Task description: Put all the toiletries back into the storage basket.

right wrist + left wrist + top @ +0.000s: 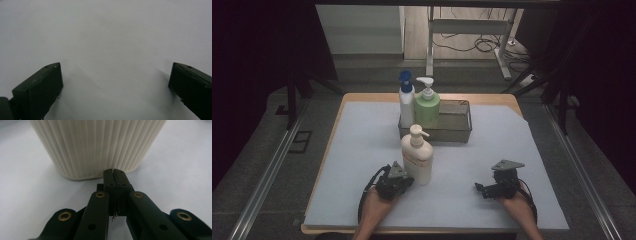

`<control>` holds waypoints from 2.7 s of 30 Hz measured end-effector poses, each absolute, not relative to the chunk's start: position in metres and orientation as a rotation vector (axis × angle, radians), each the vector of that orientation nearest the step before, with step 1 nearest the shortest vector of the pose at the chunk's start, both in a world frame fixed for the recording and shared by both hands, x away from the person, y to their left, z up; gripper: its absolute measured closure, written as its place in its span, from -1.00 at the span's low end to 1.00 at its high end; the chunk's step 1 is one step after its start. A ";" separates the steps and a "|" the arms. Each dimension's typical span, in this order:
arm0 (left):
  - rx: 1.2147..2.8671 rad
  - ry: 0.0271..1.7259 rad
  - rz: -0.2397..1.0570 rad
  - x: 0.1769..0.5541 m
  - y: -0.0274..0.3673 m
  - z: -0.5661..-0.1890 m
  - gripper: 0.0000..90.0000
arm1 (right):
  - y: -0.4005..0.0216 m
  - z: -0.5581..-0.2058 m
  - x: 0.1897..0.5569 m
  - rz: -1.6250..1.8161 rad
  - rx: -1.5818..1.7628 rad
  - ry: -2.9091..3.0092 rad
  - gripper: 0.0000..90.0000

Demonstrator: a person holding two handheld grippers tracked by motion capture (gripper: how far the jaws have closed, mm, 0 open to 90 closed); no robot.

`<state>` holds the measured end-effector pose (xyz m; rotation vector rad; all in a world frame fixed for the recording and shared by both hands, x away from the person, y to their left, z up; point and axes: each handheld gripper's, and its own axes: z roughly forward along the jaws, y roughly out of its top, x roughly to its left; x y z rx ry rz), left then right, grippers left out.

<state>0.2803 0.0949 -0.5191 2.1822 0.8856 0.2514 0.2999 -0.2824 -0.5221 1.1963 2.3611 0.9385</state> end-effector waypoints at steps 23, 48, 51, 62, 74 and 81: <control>2.206 0.957 0.364 0.270 0.121 -0.514 0.05 | -0.279 -0.518 0.297 0.932 1.177 2.400 -1.00; 2.152 1.135 0.414 0.270 0.150 -0.523 -0.73 | -0.262 -0.486 0.291 1.086 1.064 2.445 -1.00; 2.149 1.135 0.415 0.270 0.150 -0.524 -0.73 | -0.257 -0.480 0.291 1.100 1.043 2.449 -1.00; 2.145 1.138 0.415 0.270 0.149 -0.524 -0.73 | -0.235 -0.468 0.295 1.157 0.980 2.488 -1.00; 2.140 1.141 0.417 0.270 0.149 -0.524 -0.73 | -0.206 -0.457 0.298 1.206 0.935 2.530 -1.00; 2.138 1.141 0.417 0.270 0.149 -0.524 -0.73 | -0.190 -0.448 0.298 1.241 0.913 2.536 -1.00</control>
